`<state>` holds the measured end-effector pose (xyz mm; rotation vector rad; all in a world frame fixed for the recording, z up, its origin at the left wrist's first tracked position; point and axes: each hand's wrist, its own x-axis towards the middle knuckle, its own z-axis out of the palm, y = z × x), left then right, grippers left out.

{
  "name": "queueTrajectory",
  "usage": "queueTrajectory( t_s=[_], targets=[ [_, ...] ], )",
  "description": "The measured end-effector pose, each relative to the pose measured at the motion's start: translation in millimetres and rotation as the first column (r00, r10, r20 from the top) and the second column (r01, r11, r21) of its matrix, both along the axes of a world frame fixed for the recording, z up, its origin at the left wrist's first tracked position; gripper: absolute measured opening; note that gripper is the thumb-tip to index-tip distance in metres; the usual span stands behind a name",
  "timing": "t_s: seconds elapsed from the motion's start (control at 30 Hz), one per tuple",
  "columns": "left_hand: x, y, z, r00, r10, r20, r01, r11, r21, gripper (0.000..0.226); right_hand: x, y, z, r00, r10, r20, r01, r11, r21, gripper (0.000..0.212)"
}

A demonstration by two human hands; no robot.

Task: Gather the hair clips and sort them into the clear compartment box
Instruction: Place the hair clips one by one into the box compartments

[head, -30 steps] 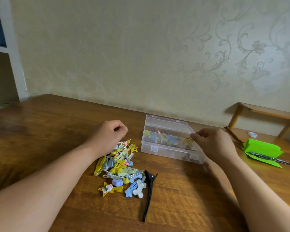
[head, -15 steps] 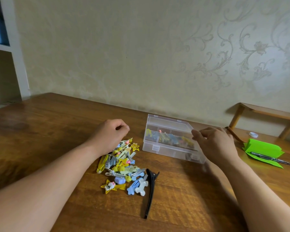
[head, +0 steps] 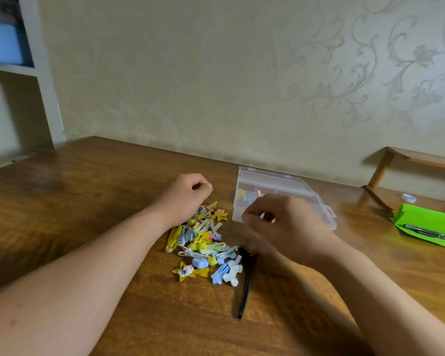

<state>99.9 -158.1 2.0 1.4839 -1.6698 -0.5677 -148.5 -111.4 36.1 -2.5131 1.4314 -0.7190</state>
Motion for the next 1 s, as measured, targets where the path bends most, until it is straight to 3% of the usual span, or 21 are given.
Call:
queueTrajectory(
  t_s=[0.13,0.23,0.53,0.77,0.9,1.0],
  targets=[
    [0,0,-1,0.999,-0.015,-0.028,0.016,1.000,0.007,0.022,17,12,-2,0.989,0.148,-0.004,-0.144,0.970,0.195,0.026],
    [0,-1,-1,1.000,-0.014,-0.026,0.014,1.000,0.011,0.021,23,16,-2,0.984,0.179,0.016,-0.178,0.959,0.219,0.031],
    [0,-3,-2,1.000,-0.007,-0.021,0.007,1.000,0.008,0.020,26,13,-7,0.976,0.205,-0.068,-0.189,0.963,0.192,0.010],
    [-1,-2,-2,1.000,-0.012,-0.014,0.012,1.000,0.007,0.021,25,12,-5,0.965,0.230,-0.126,-0.204,0.960,0.191,0.024],
    [1,-3,-3,1.000,-0.005,-0.017,0.005,1.000,-0.003,0.021,14,7,3,0.994,0.106,-0.017,-0.105,0.991,0.079,0.021],
    [2,-4,-4,0.999,-0.001,-0.032,0.001,1.000,-0.002,0.023,-10,-12,18,0.987,-0.111,0.114,0.114,0.993,-0.018,0.012]
  ],
)
